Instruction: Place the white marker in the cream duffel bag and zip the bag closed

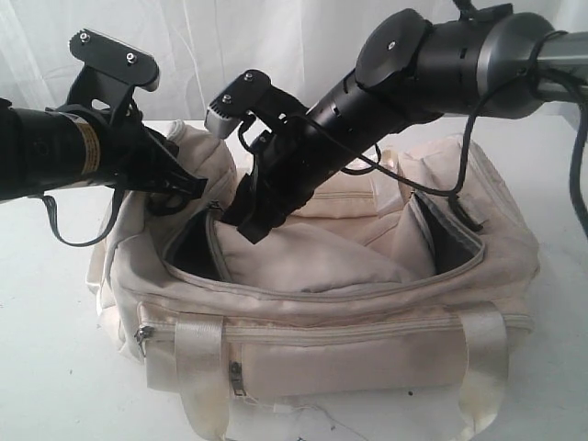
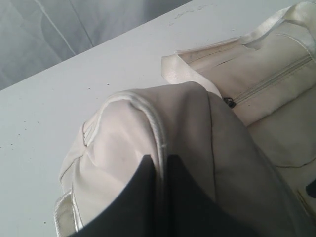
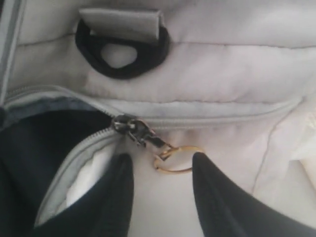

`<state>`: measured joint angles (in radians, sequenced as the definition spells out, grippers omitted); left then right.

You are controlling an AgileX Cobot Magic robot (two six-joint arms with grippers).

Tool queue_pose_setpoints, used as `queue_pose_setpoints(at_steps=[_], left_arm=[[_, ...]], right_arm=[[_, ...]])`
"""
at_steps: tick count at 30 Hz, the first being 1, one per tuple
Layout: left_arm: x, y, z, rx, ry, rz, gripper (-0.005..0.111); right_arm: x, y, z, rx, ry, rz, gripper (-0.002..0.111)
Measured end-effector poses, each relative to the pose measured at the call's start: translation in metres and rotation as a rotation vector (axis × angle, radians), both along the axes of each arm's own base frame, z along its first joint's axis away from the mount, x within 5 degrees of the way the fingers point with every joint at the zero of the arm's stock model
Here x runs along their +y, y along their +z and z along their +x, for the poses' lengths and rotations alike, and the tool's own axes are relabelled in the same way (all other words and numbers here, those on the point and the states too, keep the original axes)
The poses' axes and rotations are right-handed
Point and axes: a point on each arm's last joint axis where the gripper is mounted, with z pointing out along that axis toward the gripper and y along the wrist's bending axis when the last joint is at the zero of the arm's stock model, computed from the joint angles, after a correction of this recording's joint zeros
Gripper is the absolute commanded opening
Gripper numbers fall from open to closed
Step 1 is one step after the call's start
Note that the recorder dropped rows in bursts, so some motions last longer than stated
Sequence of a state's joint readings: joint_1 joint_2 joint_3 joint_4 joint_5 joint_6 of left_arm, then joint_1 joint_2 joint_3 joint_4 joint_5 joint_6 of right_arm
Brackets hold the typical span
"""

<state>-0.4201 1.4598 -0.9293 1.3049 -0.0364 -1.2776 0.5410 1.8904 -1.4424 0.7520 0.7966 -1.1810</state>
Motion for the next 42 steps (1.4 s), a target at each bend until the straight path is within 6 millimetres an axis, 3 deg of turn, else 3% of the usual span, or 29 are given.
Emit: queue_pose_setpoints(at_steps=[4,15,19,24,30,35,42], left_arm=[[0.0,0.0,0.0,0.0,0.0,0.0,0.0],[0.0,0.0,0.0,0.0,0.0,0.0,0.0],[0.0,0.0,0.0,0.0,0.0,0.0,0.0],[0.0,0.0,0.0,0.0,0.001,-0.001,0.0],[0.0,0.0,0.0,0.0,0.001,-0.001,0.0],[0.0,0.0,0.0,0.001,0.003,0.0,0.0],[0.0,0.0,0.0,0.001,0.005,0.001,0.0]], right_arm=[[0.003,-0.008,0.001,0.025,0.013,0.012,0.05],[0.006,-0.024,0.009,0.012,0.006,0.002,0.05],[0.007,-0.035,0.011,0.009,0.024,-0.013,0.039],[0.008,-0.035,0.012,-0.006,0.031,-0.014,0.02],[0.007,-0.035,0.013,-0.015,0.026,-0.014,0.007],[0.007,-0.032,0.011,-0.013,0.033,-0.011,0.002],[0.0,-0.003,0.001,-0.034,0.038,-0.017,0.002]])
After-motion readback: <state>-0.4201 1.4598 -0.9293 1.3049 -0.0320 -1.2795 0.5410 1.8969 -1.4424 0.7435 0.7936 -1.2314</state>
